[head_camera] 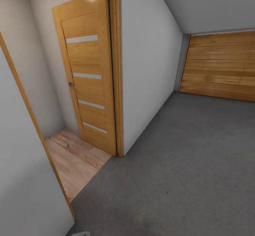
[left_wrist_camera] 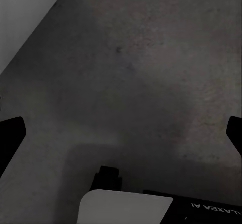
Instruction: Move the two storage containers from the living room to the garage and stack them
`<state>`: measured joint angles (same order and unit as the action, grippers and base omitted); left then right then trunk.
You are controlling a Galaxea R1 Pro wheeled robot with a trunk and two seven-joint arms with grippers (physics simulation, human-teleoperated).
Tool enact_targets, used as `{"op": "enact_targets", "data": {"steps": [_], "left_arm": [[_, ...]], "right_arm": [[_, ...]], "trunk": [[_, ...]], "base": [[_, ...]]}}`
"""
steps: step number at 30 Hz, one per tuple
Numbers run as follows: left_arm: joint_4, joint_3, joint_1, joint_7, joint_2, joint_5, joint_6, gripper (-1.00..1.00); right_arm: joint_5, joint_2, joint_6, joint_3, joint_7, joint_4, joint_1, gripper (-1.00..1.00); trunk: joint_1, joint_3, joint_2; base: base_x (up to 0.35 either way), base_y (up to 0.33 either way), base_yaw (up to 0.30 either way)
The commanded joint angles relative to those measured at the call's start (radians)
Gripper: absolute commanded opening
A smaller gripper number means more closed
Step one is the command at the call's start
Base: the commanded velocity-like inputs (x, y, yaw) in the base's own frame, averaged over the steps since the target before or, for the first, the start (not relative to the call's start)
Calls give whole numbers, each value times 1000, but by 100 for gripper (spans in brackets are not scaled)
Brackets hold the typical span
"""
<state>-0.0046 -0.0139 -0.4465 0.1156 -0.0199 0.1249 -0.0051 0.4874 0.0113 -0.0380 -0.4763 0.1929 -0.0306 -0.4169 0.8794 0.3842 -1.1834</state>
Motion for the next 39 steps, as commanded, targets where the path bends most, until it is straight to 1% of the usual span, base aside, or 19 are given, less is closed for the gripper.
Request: {"op": "enact_targets", "data": {"steps": [1,11,15,39], "left_arm": [[0,-1,-1,2,-1,9,-1,100],[-3,-1,0,4,-7,11,0,100],[-3,-1,0,3,-8,11,0,100],[-3,-1,0,4,-8,12,0,100]], "right_arm": [[8,1,-4,-8,1,-3,-1,100],[10,-3,-2,-8,3,2,0,100],[11,-3,-2,-8,3,2,0,100],[9,-3,-7,-9,3,3,0,100]], "trunk": [[0,1,-1],[0,1,-1],[0,1,-1],[0,1,-1]], "base": [[0,0,0],[1,0,0],[110,0,0],[324,0,0]]}}
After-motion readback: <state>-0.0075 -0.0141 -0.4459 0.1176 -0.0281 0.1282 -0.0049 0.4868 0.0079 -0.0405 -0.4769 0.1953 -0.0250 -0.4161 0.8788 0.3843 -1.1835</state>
